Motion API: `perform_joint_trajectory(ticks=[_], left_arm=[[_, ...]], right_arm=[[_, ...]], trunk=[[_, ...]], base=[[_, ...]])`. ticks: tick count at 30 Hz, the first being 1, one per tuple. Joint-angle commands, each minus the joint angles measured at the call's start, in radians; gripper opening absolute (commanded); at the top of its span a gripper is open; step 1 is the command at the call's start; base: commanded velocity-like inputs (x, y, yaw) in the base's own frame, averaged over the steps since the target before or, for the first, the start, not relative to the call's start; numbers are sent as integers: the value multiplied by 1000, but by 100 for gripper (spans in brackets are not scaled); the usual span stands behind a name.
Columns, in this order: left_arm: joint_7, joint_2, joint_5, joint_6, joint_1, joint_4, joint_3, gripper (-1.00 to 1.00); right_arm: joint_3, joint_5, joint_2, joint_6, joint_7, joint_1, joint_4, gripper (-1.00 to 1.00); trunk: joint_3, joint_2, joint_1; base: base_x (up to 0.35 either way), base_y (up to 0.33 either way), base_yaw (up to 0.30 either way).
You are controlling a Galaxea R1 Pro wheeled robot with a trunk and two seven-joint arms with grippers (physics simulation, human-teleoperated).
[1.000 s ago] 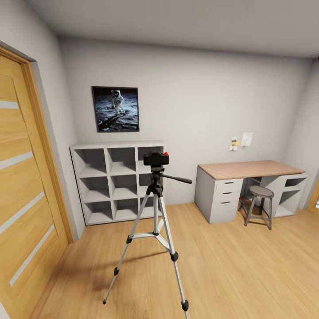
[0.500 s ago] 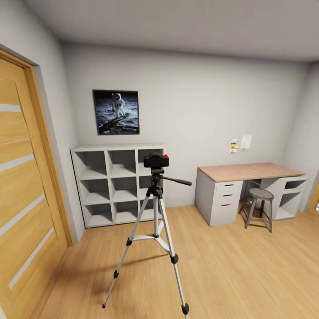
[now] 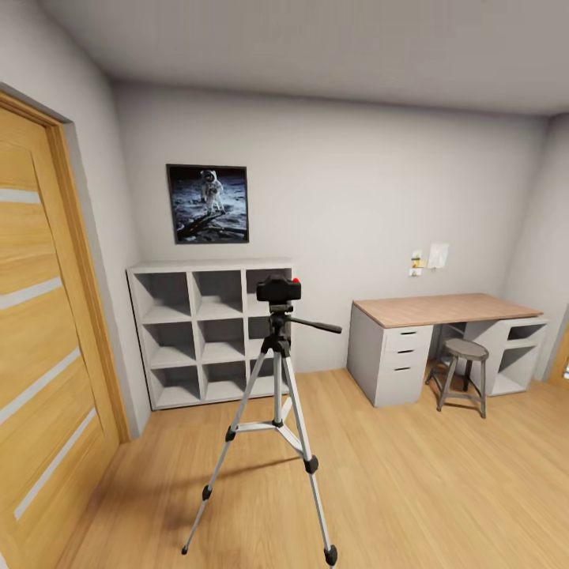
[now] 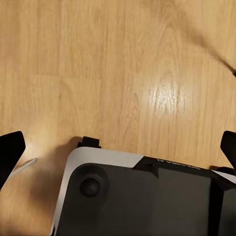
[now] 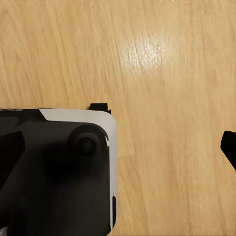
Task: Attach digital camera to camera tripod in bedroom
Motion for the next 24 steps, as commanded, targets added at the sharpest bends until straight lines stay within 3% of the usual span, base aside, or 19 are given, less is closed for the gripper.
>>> perform_joint_trajectory(ticks=[1,24], left_arm=[[-4,0,10,-3,0,2,-8,100],[-4,0,0,-6,0,-1,-11,100]], right_arm=[[9,-10,0,-5,5,-1,3,100],[15,0,1,-1,5,-1,2,100]], trunk=[[0,-1,0],[1,-1,0]], base=[[0,0,0],[0,0,0]])
